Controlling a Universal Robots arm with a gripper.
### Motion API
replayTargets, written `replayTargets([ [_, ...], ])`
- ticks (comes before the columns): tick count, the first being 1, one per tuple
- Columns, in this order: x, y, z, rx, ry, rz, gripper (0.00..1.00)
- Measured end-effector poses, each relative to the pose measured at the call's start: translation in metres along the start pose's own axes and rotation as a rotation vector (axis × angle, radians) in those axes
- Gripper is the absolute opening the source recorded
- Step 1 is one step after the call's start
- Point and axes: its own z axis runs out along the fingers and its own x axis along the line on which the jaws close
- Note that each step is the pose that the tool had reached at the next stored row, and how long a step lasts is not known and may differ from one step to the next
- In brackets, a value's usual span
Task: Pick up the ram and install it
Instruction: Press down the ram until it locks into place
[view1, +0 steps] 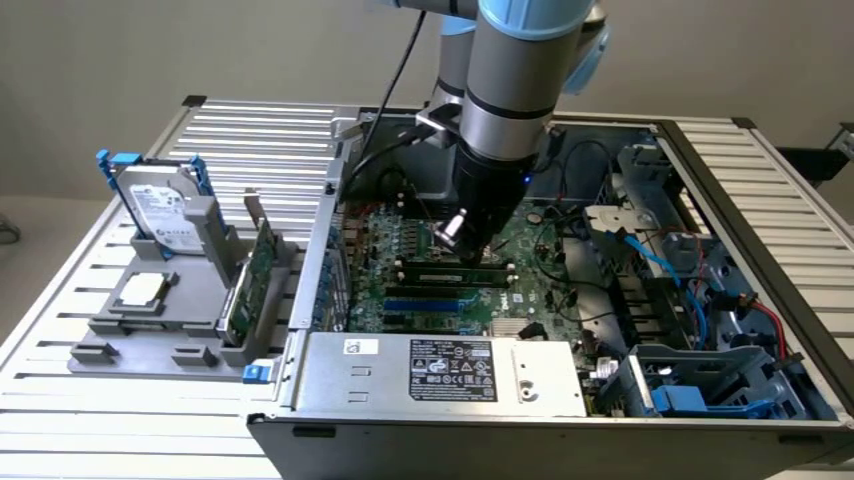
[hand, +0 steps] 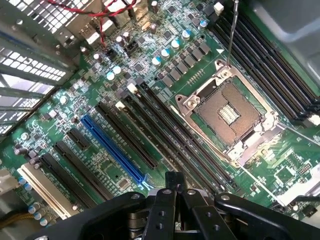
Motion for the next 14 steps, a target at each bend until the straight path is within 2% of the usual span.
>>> replayTargets([
  [7,0.0,0.0,0.0001,0.0038,0.0002,0.095,0.11],
  [14,-0.0001,0.0,0.0002,0.0037,-0.0035,0.201,0.11],
])
